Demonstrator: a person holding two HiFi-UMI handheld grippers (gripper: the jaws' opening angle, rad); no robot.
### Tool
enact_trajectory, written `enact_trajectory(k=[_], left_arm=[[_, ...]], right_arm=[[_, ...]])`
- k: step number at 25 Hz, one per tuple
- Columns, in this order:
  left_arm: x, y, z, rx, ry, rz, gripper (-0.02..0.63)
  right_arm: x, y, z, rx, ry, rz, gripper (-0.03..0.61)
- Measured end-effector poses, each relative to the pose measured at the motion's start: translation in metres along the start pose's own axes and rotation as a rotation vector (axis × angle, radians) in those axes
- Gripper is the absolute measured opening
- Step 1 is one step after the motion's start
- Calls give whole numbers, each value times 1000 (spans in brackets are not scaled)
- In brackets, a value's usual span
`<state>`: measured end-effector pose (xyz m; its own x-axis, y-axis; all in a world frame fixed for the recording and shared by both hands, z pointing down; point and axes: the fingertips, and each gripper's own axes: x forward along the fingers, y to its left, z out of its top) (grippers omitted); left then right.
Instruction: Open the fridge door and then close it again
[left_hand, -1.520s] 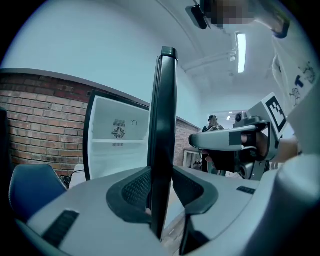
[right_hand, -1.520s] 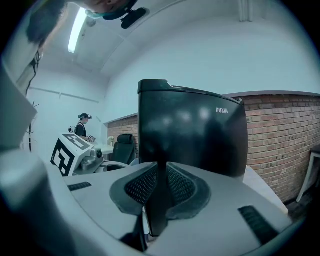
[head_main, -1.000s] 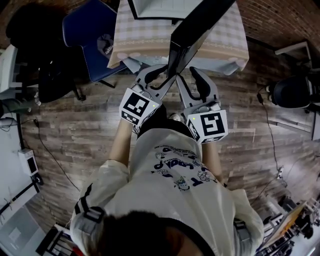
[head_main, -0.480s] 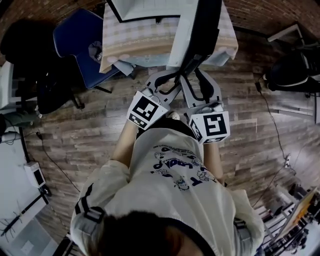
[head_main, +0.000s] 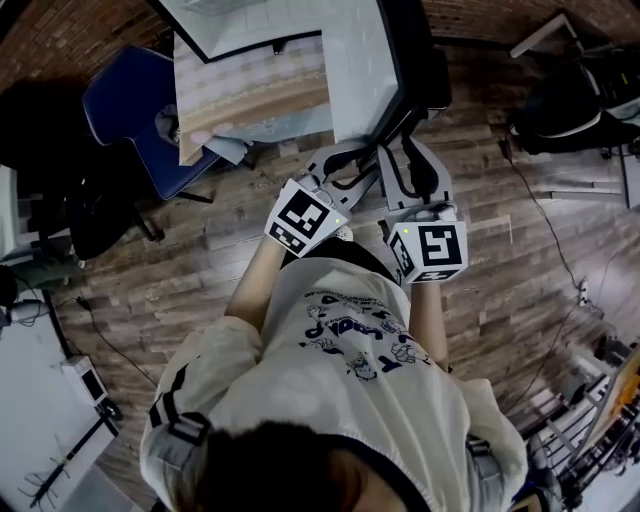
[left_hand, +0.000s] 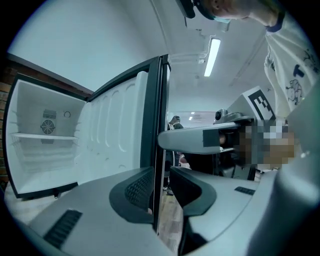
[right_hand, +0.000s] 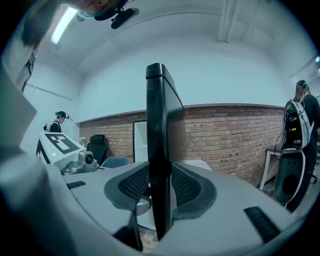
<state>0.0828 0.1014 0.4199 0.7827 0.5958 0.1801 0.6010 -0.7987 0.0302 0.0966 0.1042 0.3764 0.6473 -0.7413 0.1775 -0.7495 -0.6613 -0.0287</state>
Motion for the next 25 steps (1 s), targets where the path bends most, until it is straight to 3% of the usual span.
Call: enact_trajectory(k=[12,25], left_arm=[[56,-27,17,0,-25,-80,109],[81,-19,15,-19,-13,-101,109]], right_arm=[[-23,-70,0,18,-26,-97,129],[-27,-140,-1,49,-38,-169,123]])
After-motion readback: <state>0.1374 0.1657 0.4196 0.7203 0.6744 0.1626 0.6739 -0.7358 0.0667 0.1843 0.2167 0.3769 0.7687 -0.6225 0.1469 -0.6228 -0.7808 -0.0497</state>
